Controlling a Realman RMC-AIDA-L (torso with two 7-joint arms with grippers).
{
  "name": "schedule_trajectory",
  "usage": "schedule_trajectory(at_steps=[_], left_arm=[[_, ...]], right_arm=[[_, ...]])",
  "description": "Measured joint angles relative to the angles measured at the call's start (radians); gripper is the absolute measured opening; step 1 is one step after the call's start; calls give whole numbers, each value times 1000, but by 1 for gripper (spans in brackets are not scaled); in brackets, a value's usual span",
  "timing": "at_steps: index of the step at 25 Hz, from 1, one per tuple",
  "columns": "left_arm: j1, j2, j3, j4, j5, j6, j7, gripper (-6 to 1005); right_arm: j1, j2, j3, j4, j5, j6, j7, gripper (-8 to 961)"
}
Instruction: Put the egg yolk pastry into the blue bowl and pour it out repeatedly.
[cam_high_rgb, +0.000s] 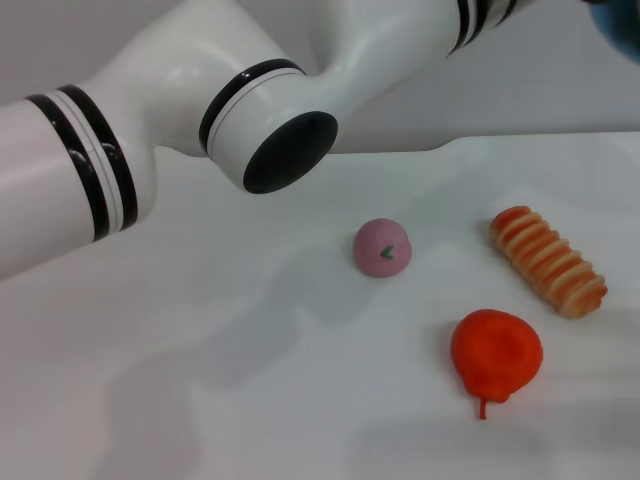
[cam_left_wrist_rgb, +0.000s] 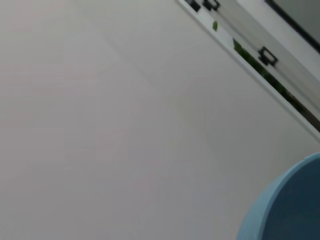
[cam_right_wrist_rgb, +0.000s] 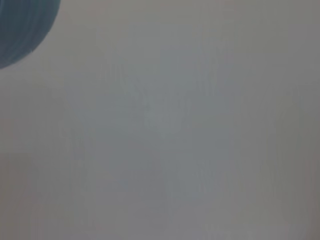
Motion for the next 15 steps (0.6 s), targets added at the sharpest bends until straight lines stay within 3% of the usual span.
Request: schedule_trajectory(at_steps=[15], left_arm=[[29,0,34,62,-56,218,2,0]], right_arm=[[15,-1,0,0,-2,3,-1,492]])
